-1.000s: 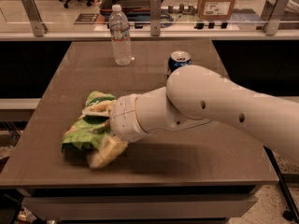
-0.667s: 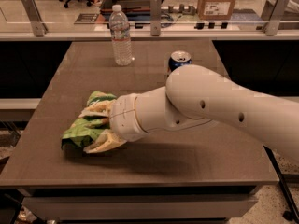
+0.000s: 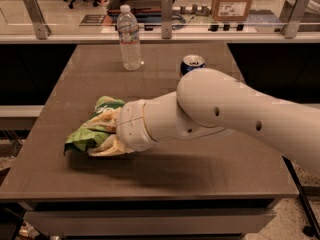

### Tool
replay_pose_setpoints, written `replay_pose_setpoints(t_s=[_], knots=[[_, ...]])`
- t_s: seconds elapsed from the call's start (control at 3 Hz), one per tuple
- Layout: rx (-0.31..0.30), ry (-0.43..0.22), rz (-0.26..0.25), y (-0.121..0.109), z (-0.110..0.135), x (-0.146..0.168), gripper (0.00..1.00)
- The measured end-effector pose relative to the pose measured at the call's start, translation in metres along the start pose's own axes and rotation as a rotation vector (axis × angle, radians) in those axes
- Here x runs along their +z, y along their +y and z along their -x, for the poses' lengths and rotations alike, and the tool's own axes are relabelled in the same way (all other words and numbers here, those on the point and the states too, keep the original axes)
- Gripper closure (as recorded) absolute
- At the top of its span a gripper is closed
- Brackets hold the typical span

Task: Pick green rice chip bag

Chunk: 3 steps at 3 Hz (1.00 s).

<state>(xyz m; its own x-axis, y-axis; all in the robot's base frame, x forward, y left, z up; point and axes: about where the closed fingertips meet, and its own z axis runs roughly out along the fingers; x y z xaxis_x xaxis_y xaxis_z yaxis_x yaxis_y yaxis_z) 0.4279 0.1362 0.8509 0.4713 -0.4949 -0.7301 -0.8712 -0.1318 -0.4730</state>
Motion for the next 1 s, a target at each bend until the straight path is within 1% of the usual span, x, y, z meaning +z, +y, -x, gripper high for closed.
replay_pose_setpoints(t_s=[0.33,0.67,1.0], knots=[[0.000,0.000,0.000,0.000,0.000,0.000,1.00],[-0.034,-0.034,-0.011,-0.006,0.005,-0.007,1.00],[-0.144,-0.133,-0.049,-0.027,0.024,-0.032,1.00]])
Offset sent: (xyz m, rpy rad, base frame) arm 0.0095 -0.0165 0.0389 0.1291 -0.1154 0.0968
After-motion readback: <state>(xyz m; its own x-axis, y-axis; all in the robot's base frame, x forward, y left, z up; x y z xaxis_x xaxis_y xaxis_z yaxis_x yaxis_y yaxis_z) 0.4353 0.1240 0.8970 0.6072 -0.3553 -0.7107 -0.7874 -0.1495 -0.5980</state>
